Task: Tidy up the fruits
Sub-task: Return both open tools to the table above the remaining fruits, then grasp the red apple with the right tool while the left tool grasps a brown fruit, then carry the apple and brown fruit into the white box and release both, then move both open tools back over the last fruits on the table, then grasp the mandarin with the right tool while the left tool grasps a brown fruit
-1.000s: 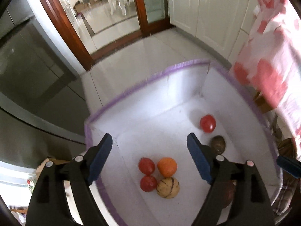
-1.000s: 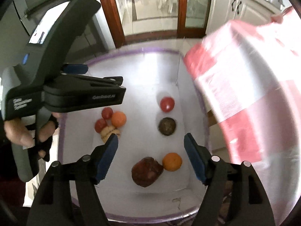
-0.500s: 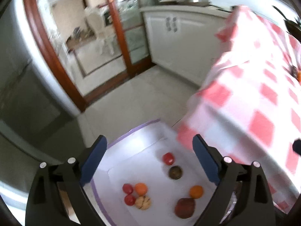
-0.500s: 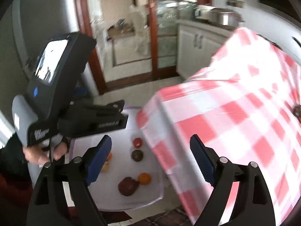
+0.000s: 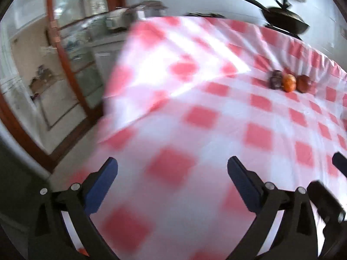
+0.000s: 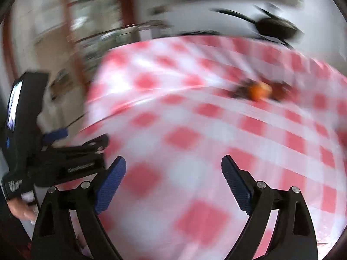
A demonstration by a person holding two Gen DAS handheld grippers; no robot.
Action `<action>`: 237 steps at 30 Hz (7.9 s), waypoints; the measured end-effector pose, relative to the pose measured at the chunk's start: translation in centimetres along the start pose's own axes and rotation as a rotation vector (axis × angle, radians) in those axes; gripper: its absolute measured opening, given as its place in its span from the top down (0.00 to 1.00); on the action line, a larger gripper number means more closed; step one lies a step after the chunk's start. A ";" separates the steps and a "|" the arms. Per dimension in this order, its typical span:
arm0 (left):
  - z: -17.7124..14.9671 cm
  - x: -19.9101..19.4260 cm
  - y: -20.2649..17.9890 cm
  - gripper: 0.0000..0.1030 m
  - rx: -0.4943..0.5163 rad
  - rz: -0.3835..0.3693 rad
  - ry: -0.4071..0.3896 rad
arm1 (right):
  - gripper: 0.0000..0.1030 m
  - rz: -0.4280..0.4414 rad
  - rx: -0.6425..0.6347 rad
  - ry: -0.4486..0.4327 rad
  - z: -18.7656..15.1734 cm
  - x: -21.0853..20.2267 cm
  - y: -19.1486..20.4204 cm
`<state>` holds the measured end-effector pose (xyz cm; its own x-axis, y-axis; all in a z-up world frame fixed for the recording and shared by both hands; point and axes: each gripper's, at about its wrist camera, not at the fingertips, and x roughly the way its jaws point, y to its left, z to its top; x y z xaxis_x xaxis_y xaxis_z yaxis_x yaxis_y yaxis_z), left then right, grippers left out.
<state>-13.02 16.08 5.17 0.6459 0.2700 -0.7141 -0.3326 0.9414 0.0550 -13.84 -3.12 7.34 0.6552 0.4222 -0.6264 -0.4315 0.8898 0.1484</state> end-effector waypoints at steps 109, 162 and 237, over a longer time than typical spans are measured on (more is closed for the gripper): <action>-13.8 -5.2 17.8 0.60 -0.258 0.074 -0.017 | 0.44 0.298 0.077 0.097 -3.1 4.2 7.0; -28.0 -0.6 29.0 0.06 -0.672 0.337 0.291 | 0.16 0.524 -0.687 0.308 -17.8 2.0 25.7; 12.7 16.0 -11.7 0.02 -0.395 -0.309 -0.042 | 0.60 -0.191 0.383 -0.013 11.2 16.6 -20.9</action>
<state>9.96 11.98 1.95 0.7796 0.0065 -0.6263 -0.3510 0.8327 -0.4283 13.00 -12.79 2.34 0.7101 0.2436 -0.6606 -0.0422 0.9513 0.3055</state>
